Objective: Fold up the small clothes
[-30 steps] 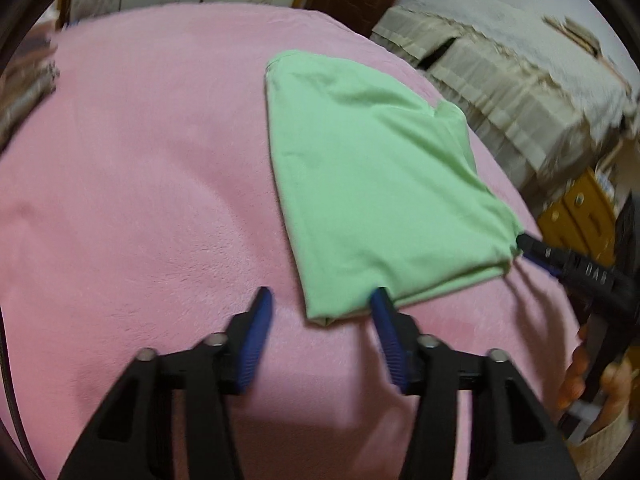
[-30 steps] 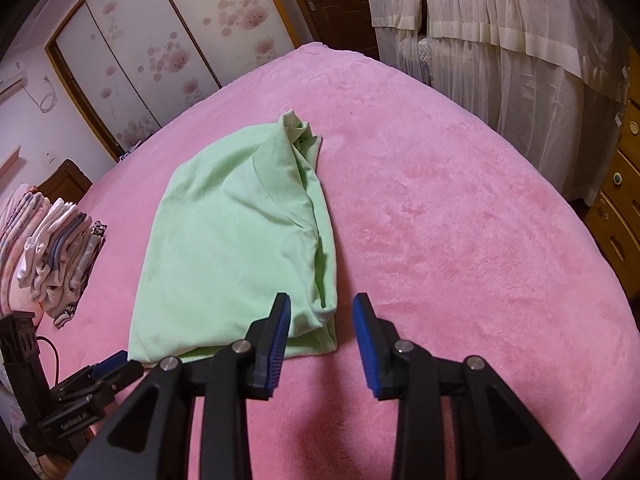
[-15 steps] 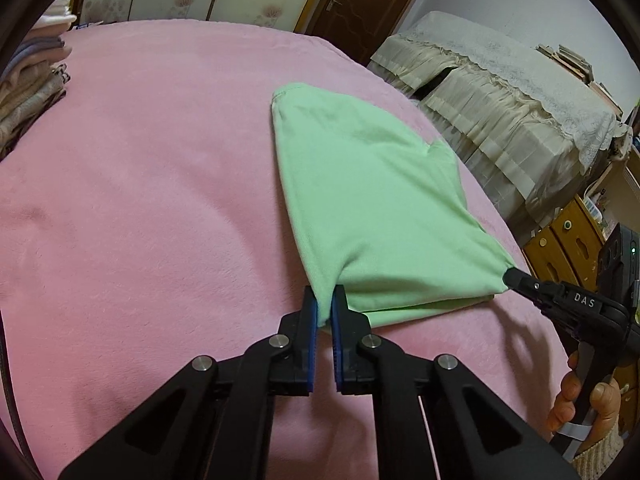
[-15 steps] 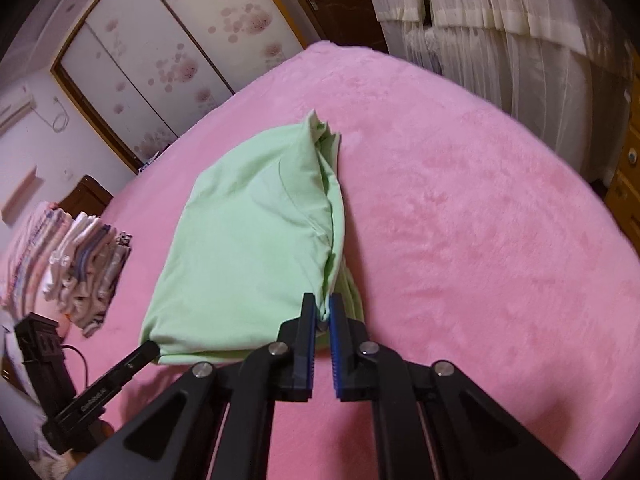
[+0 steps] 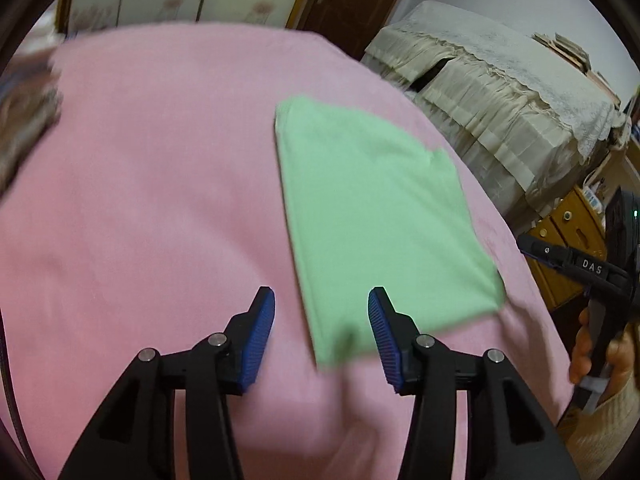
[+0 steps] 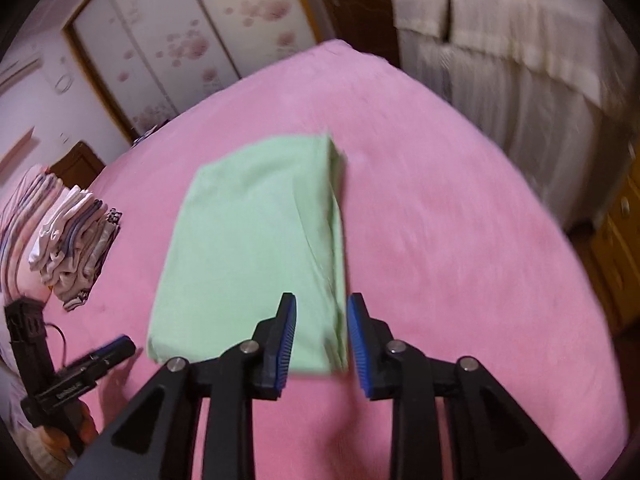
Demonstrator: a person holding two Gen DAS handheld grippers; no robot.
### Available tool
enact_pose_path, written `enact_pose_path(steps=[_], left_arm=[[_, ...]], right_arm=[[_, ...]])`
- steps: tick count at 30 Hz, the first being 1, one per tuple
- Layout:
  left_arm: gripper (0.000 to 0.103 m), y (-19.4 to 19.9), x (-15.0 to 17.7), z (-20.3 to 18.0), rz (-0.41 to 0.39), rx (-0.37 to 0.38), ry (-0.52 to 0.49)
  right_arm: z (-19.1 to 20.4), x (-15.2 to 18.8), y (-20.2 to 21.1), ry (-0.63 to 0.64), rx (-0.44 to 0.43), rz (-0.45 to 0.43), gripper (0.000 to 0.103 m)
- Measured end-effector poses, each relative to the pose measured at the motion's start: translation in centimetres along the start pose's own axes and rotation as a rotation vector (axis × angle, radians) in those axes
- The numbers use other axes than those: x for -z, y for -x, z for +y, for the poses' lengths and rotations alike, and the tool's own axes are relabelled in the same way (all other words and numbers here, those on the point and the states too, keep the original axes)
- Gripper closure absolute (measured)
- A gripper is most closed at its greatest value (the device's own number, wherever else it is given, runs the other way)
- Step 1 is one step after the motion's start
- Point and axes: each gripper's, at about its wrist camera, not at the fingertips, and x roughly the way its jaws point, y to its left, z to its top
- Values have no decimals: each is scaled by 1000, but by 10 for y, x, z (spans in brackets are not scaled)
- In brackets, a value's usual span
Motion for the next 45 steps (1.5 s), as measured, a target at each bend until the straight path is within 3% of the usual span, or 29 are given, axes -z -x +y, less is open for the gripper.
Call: enact_pose_path(steps=[7, 14, 17, 19, 23, 26, 30, 33, 38, 42, 45], left_arm=[[51, -80, -105, 20, 38, -29, 59], [51, -143, -162, 28, 67, -46, 127], [51, -165, -166, 28, 91, -83, 122], [78, -175, -165, 25, 93, -164, 76], [79, -181, -158, 19, 63, -228, -3], [79, -180, -156, 24, 52, -211, 20], [71, -166, -154, 45, 49, -136, 149], [69, -148, -159, 49, -14, -145, 190], [69, -118, -166, 26, -126, -105, 88], [69, -132, -168, -4, -68, -41, -40], [69, -157, -167, -23, -5, -36, -112]], right_arm=[[-5, -74, -74, 16, -17, 56, 76], [-27, -111, -130, -87, -38, 73, 76], [-33, -116, -142, -100, -56, 74, 76], [-33, -120, -147, -84, -46, 68, 78], [-35, -121, -154, -46, 9, 51, 78], [-41, -119, -159, -19, 84, 55, 78], [-52, -119, -142, -37, 136, 3, 78], [-48, -123, -124, -45, 84, -50, 78], [-9, -129, -121, 42, -53, -38, 78], [26, -131, -150, 148, -78, 49, 78], [40, -135, -170, 169, -71, 80, 78]])
